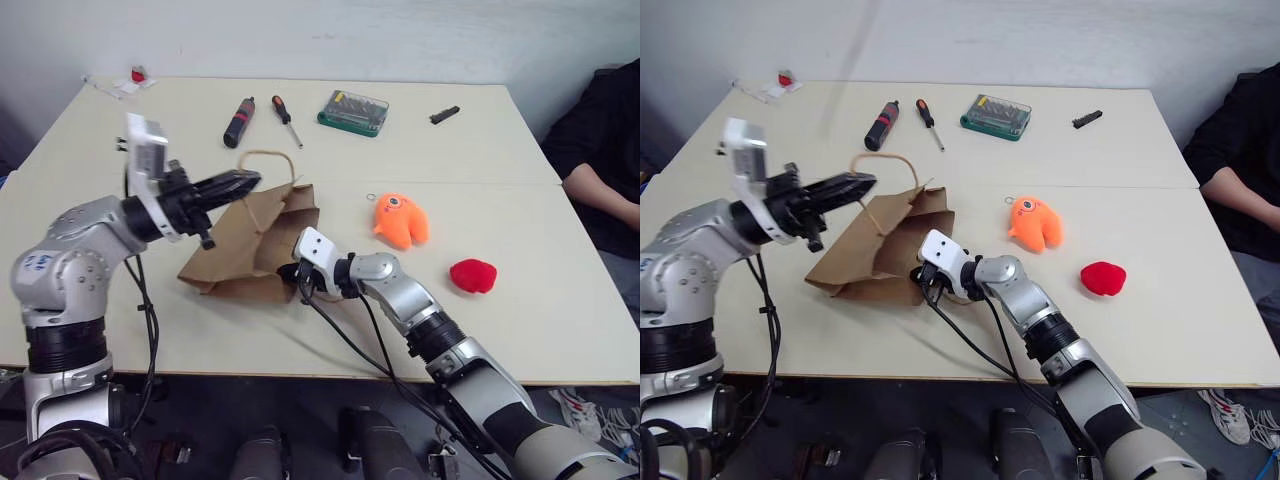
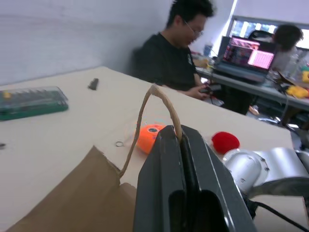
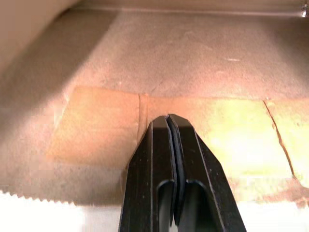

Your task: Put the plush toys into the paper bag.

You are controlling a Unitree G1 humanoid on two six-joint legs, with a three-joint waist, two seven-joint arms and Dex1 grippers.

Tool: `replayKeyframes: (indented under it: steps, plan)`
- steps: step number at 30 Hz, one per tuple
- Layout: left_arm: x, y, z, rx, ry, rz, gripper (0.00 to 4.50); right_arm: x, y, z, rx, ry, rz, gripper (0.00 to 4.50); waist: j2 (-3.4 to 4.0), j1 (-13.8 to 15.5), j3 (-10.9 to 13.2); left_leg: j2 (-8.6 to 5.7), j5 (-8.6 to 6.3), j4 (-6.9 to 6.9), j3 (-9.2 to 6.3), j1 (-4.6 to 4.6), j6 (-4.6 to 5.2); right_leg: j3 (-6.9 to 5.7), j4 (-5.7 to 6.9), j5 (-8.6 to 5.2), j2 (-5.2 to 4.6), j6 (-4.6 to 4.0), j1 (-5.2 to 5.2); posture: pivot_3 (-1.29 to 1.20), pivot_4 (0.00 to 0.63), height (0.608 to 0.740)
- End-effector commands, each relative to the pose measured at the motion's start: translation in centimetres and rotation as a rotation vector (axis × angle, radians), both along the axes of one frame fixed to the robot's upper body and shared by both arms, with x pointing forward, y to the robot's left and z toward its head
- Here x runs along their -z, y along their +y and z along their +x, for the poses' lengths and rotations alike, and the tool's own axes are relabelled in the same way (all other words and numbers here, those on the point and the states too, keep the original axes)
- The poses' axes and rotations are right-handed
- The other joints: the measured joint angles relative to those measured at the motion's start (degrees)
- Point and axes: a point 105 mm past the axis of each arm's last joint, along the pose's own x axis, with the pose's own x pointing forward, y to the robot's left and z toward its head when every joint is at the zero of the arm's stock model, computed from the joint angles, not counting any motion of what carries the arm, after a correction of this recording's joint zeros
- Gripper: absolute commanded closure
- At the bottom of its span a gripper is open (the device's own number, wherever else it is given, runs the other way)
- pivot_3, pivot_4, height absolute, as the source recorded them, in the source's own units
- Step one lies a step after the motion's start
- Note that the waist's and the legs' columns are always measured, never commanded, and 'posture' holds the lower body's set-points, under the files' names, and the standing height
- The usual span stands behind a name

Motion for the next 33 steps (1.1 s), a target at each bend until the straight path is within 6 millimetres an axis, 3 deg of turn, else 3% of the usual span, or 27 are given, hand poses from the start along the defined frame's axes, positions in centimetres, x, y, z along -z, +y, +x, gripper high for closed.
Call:
replayKeyframes:
  steps: [1, 8, 15, 19, 22, 26, 33]
  plan:
    - [-2.7, 1.5, -0.9, -0.048, -0.044, -0.091, 4.5, 1.3, -0.7, 0.0, 0.019, 0.029, -0.039, 4.47, 0.0, -0.3, 0.0, 0.0, 0.0, 0.0, 0.0, 0.0, 0.0, 0.0, 0.0, 0.0, 0.0, 0.0, 0.0, 0.0, 0.15, 0.74]
    - [-2.6, 1.7, 0.0, -0.102, -0.01, -0.112, 4.5, 1.7, -1.6, 0.1, 0.048, 0.041, -0.042, 4.47, -0.02, -0.3, 0.0, -0.02, 0.0, 0.0, -0.02, 0.02, -0.02, -0.03, 0.0, 0.0, -0.03, 0.0, 0.03, 0.0, 0.15, 0.74]
    - [-5.0, 2.5, 0.5, -0.087, -0.019, -0.272, 4.5, 2.4, -3.0, 0.0, 0.13, 0.084, -0.009, 4.47, -0.05, -0.3, 0.0, -0.03, 0.02, 0.0, -0.02, 0.02, -0.06, -0.05, 0.0, 0.0, -0.03, 0.0, 0.03, 0.0, 0.15, 0.74]
    - [-3.7, 1.5, 0.8, -0.063, 0.004, -0.198, 4.5, 1.8, -3.0, -0.1, 0.147, 0.067, 0.025, 4.47, -0.05, -0.4, 0.0, -0.04, 0.02, 0.0, 0.0, 0.04, -0.06, -0.03, 0.01, 0.0, -0.03, 0.0, 0.03, 0.0, 0.15, 0.74]
    - [-2.4, 0.3, 0.6, -0.027, 0.021, -0.14, 4.5, 0.2, -3.0, -0.1, 0.155, 0.036, 0.089, 4.47, -0.05, -0.4, 0.0, -0.03, 0.04, -0.01, -0.01, 0.04, -0.09, -0.04, 0.02, 0.0, -0.02, 0.0, 0.03, 0.0, 0.15, 0.74]
    - [-1.9, -0.3, 0.6, 0.009, 0.041, -0.151, 4.5, -4.5, -4.6, -0.8, 0.182, 0.004, 0.264, 4.47, -0.04, -0.3, 0.0, -0.03, 0.04, -0.02, -0.02, -0.03, -0.09, -0.04, 0.01, 0.0, -0.02, 0.0, 0.0, 0.0, 0.15, 0.74]
    - [-1.0, -1.0, -0.5, 0.065, 0.083, -0.1, 4.5, -9.6, -12.7, -4.6, 0.35, 0.041, 0.406, 4.47, -0.04, 1.0, 0.0, -0.02, 0.02, -0.09, -0.06, -0.07, -0.1, -0.06, -0.11, 0.0, -0.02, 0.0, -0.01, 0.0, 0.15, 0.74]
